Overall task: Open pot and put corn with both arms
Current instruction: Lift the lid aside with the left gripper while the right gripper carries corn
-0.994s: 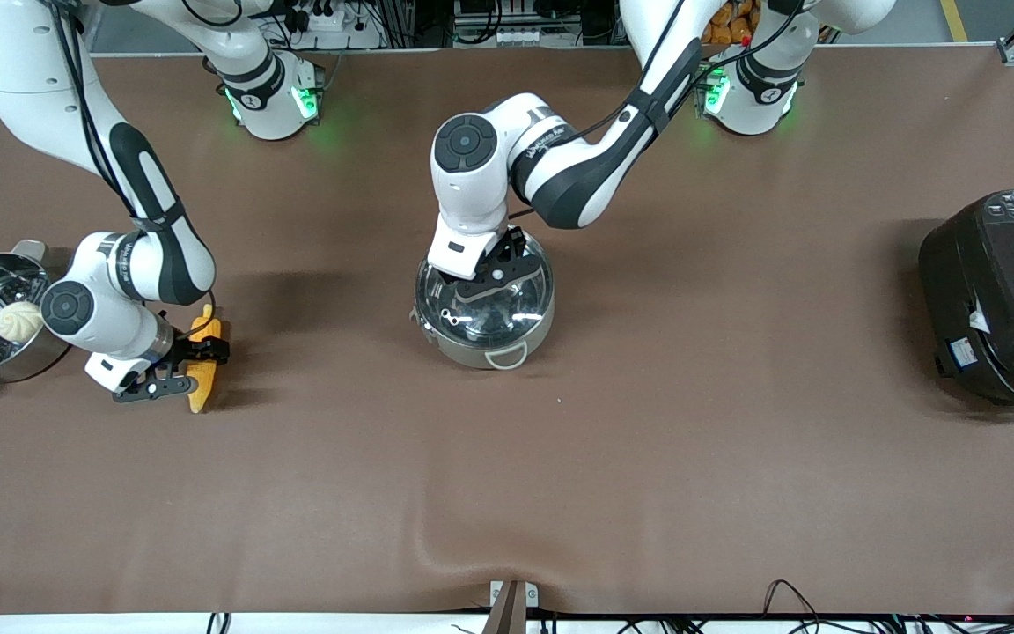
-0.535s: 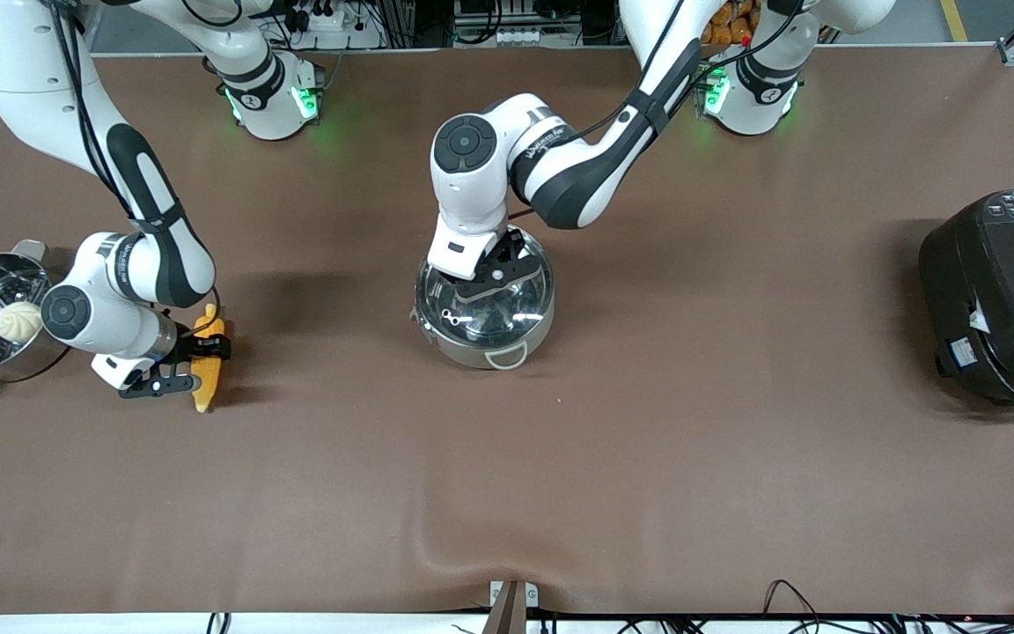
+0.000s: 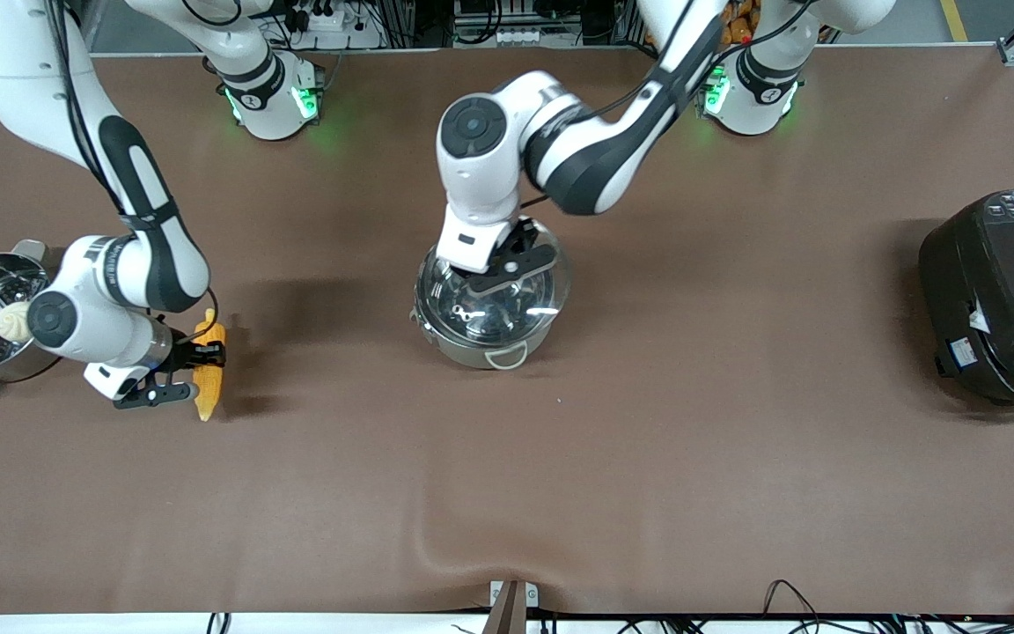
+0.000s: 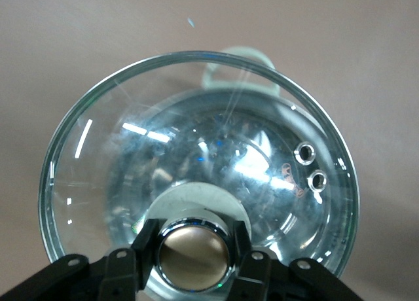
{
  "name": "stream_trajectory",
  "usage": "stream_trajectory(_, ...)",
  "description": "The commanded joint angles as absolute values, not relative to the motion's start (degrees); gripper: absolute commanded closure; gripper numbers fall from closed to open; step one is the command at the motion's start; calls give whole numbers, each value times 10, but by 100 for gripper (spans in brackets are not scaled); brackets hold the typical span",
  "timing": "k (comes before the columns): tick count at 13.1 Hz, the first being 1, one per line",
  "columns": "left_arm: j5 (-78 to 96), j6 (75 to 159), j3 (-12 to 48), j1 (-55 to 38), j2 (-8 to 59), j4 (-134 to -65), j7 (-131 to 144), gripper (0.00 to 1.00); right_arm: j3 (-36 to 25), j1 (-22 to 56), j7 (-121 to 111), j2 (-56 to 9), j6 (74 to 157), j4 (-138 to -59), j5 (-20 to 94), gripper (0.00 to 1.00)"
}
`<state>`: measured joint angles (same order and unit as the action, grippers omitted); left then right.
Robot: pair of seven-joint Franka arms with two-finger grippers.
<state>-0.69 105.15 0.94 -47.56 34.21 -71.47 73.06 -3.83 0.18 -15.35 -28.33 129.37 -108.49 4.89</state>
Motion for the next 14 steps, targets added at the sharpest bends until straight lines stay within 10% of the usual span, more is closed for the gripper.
stream_trajectory(1,-20,999,10,-436,254,-737,721,100,-25,-7,-142,-261,1184,-1006,67,85)
stream_trajectory(8,-12,918,15,-260,103,-868,422,100,19,74,45,-229,1042,-887,65,82)
stream_trajectory(14,-11,1074,15,-114,-1,-1117,237,100,18,233,211,-216,1036,-883,57,82)
